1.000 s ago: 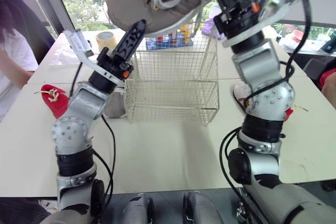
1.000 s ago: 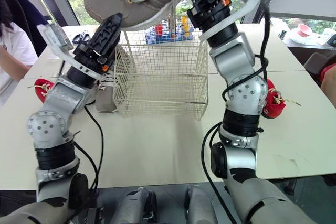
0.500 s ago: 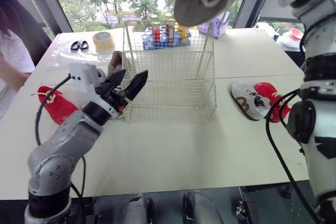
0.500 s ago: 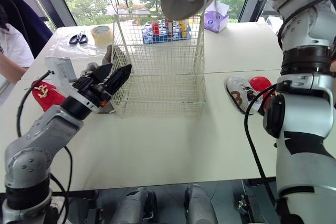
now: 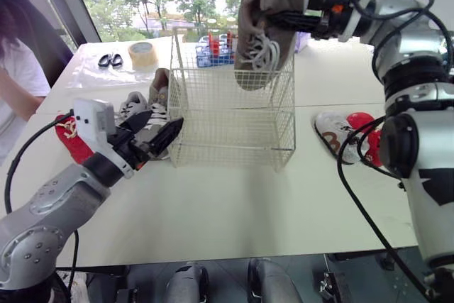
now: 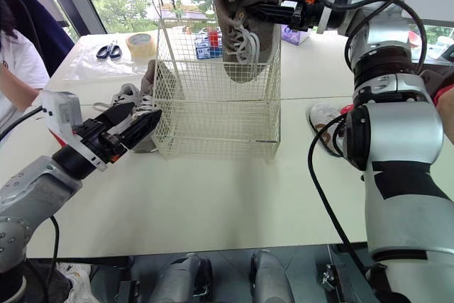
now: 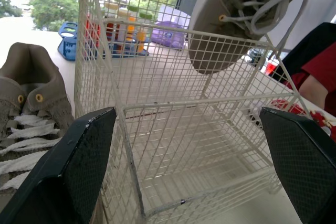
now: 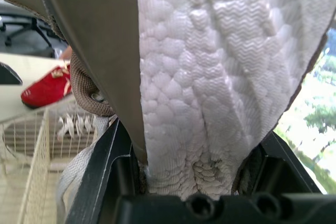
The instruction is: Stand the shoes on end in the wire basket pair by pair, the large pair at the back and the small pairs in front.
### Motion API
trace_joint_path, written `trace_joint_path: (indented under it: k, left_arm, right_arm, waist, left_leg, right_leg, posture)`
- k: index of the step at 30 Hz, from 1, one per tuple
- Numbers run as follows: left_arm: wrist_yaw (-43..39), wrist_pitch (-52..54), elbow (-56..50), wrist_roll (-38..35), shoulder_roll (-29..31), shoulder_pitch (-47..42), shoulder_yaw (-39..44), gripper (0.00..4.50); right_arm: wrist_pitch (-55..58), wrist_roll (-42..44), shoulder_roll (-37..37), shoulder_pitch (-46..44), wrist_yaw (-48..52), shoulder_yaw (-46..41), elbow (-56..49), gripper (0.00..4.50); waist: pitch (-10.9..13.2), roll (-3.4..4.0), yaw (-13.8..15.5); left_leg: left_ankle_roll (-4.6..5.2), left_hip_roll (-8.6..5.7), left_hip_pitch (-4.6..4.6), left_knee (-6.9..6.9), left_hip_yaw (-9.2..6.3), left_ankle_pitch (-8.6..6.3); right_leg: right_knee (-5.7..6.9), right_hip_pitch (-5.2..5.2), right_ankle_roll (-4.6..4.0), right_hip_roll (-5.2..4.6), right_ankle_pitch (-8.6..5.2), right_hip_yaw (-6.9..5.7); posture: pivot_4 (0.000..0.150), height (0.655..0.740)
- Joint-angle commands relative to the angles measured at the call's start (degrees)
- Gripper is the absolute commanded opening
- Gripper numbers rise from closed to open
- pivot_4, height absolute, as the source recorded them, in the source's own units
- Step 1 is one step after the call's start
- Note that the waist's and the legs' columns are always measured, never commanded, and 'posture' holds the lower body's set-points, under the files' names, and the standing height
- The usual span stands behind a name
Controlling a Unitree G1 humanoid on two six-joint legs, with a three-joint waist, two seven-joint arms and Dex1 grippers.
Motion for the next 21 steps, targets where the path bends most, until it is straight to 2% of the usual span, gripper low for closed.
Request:
trace_joint_path:
  k: [1,3,12,21]
  left_arm:
    - [-0.04,-1.40,-0.69,1.94,-1.00,-0.62,-1.16,4.50]
    - [0.22,-1.41,-1.17,2.26,-1.54,-0.38,-1.35,4.50]
    - [-0.23,-1.17,-0.94,2.00,-1.09,1.37,0.24,4.50]
    - [-7.53,0.59,7.33,0.11,5.31,-1.73,4.66,4.50]
  right_arm:
    - [-0.17,-2.73,0.03,-2.29,-1.73,-0.83,1.49,3.59]
    - [-0.25,-4.04,-0.08,-2.20,-1.81,-1.01,1.98,4.46]
    - [0.17,-5.20,-3.59,-2.79,1.62,-3.54,1.08,4.46]
    - [0.36,-4.18,-9.60,0.48,5.51,-5.47,-2.12,4.46]
  waist:
    - [0.00,0.01,-0.02]
    - [0.00,0.01,-0.06]
    - [0.01,0.01,-0.01]
    - [0.01,0.02,-0.15]
  left_leg:
    - [-0.01,0.00,0.00,0.00,0.01,0.01]
    - [-0.02,0.00,-0.01,0.00,0.01,0.01]
    - [-0.04,0.01,0.00,0.00,0.00,0.02]
    - [-0.03,0.01,0.03,0.00,0.00,0.02]
  right_leg:
    - [0.00,0.00,0.00,0.00,0.00,0.00]
    - [0.02,-0.02,0.00,0.00,0.00,0.00]
    - [0.04,-0.02,0.00,0.00,0.00,0.01]
    - [0.05,-0.03,0.00,0.02,0.00,-0.01]
  posture:
    - [0.150,0.7400]
    - [0.150,0.7400]
    - [0.150,0.7400]
    - [0.150,0.7400]
